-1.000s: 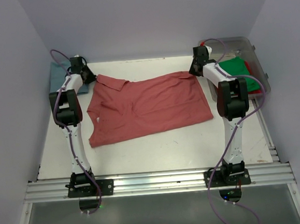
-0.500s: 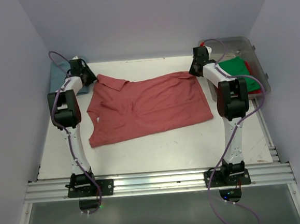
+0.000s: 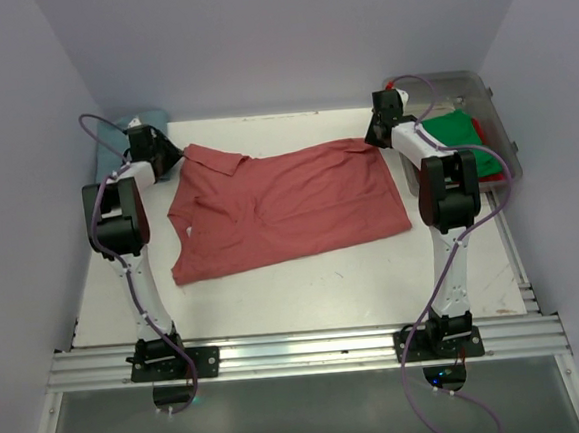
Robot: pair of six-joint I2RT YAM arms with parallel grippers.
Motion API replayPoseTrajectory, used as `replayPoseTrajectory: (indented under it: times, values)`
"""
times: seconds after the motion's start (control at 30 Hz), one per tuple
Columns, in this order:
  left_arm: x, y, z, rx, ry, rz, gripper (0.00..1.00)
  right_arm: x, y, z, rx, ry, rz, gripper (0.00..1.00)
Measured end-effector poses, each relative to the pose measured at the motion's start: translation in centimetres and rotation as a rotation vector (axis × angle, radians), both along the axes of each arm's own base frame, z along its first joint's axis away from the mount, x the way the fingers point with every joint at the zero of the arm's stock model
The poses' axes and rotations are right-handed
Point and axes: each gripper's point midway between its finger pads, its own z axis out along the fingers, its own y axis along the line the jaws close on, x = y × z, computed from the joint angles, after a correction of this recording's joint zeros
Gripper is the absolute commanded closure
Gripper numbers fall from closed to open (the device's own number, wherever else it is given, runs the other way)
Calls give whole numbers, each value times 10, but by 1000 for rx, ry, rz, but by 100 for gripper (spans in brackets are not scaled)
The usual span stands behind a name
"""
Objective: Fold and stack the t-shirts
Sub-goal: Grap the side of the flattened tshirt furthest away from the robot with both arms
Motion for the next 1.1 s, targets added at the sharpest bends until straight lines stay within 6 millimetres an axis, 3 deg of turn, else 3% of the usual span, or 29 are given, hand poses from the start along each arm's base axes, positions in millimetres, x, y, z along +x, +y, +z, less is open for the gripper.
replayPoseTrajectory:
  times: [0.17, 0.37, 0.83, 0.93, 1.1]
  values:
    - [12, 0, 11, -83, -79, -11, 53, 0, 0, 0, -1, 1, 1, 100]
    - [14, 1, -6, -160, -77, -8, 53, 0, -1, 0, -7, 1, 4, 100]
    - [26, -10, -6, -232, -100, -47, 55, 0, -1, 0, -9, 1, 3, 100]
    - [28, -12, -6, -248, -105, -54, 59, 0, -1, 0, -9, 1, 3, 100]
    - [30, -15, -11, -269, -104, -58, 77, 0, -1, 0, -10, 2, 2, 100]
